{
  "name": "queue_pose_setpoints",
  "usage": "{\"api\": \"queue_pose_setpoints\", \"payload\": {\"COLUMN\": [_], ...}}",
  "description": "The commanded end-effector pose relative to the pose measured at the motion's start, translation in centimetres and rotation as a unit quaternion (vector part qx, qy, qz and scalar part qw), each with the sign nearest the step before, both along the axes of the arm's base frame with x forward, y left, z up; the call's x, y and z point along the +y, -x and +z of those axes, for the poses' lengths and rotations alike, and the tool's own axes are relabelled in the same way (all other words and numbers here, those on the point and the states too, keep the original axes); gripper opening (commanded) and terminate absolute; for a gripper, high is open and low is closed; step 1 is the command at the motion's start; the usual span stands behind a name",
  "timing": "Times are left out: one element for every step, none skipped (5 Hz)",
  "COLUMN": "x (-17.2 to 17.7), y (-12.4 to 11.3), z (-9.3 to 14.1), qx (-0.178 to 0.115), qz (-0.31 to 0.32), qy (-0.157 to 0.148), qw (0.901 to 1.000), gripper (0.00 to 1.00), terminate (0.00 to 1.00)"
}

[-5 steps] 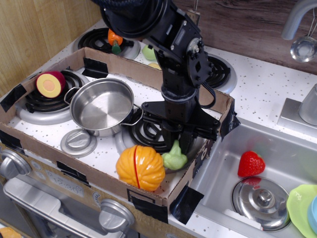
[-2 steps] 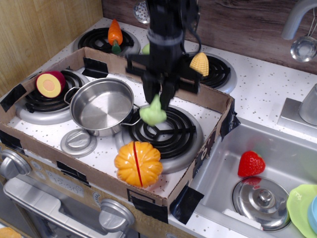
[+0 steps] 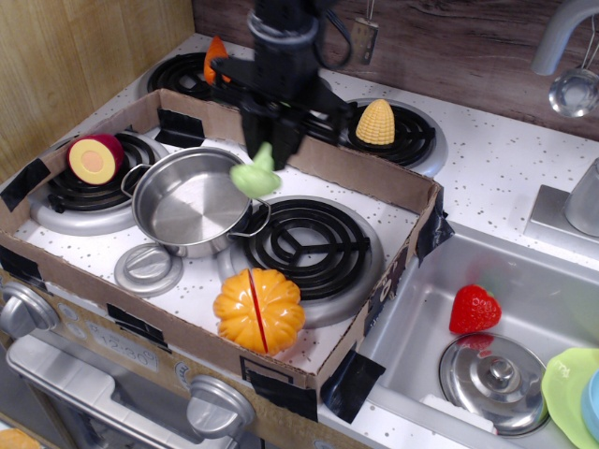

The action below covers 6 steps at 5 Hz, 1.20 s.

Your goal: Put broccoli in pot

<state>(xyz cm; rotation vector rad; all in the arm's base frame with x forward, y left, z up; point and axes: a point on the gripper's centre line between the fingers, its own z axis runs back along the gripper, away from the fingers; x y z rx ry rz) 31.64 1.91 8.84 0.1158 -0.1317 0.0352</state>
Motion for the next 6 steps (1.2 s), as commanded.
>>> {"api": "queue_pose_setpoints", "payload": {"x": [5.0,6.5,6.0,5.8,5.8,5.7], "y": [-2.0,-2.0,-1.4,-1.2,-1.3,-1.5], "z": [2.4,1.6,1.0,0.9,1.3,1.8], "qx": [-0.04,-0.042,-0.04,-0.036,-0.034,-0.032], "qz": [0.004,0.012,0.02,0.023,0.023,0.021], "qy": [-0.014,0.0,0.012,0.014,0.006,-0.004], "qw": [0.9991,0.9991,0.9989,0.999,0.9991,0.9993], "gripper": [0.0,0.0,1.0,1.0,1.0,1.0], "terminate": [0.0,0.0,0.0,0.0,0.0,1.0]}}
